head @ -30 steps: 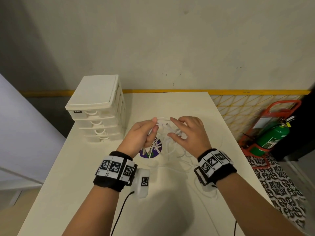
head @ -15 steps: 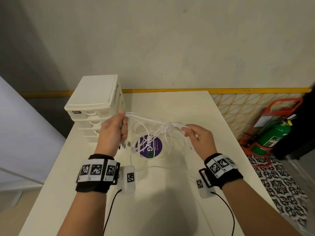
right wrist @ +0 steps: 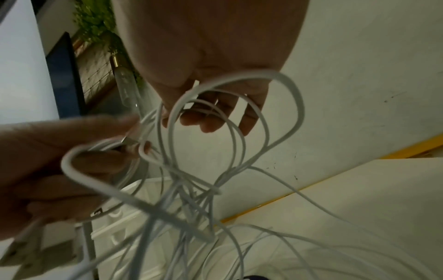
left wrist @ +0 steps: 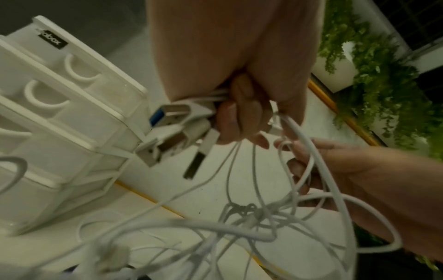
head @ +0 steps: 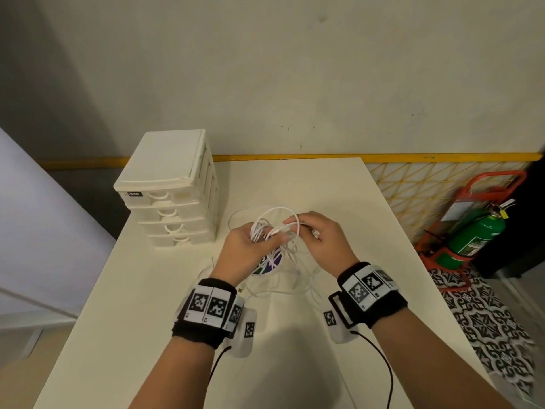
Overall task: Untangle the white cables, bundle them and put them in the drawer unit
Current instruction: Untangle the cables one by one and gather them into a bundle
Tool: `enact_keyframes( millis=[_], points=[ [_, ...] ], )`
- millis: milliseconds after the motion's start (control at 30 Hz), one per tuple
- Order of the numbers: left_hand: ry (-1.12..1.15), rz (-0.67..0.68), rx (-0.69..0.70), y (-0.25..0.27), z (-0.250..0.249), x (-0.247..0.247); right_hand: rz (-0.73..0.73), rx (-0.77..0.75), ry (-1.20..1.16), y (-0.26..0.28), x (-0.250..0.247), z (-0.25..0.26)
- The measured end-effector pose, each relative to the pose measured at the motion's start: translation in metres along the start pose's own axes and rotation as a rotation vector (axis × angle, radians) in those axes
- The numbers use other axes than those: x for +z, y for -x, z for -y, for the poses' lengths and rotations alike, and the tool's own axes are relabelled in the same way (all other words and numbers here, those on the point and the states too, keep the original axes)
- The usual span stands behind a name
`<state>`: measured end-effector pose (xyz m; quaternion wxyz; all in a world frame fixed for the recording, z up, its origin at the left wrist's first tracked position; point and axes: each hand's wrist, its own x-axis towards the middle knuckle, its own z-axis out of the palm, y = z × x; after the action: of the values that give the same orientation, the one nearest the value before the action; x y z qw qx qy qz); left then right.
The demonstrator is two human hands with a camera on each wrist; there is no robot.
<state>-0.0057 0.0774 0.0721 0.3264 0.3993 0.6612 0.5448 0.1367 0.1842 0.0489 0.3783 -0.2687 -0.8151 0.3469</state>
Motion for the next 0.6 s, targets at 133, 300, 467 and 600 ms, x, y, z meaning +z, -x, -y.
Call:
enact_keyframes(
  millis=[133,300,467,600],
  points=[
    [-0.062,-0.029,-0.021,-0.001,0.002,-0.010,-0.040,0.007,0.097,0.000,-0.010,-0.006],
    [0.028,-0.260,-0.137,-0.006,0.010,-0.039,-0.347,0.380,0.028,0.006,-0.041,-0.035],
    [0.095,-0.266,-0.154,-0.009,0.010,-0.043,-0.215,0.718,0.303,0.014,-0.049,-0.053],
    [0.091,-0.196,-0.118,-0.007,0.004,-0.025,-0.120,0.823,0.378,0.011,-0.036,-0.037]
  ],
)
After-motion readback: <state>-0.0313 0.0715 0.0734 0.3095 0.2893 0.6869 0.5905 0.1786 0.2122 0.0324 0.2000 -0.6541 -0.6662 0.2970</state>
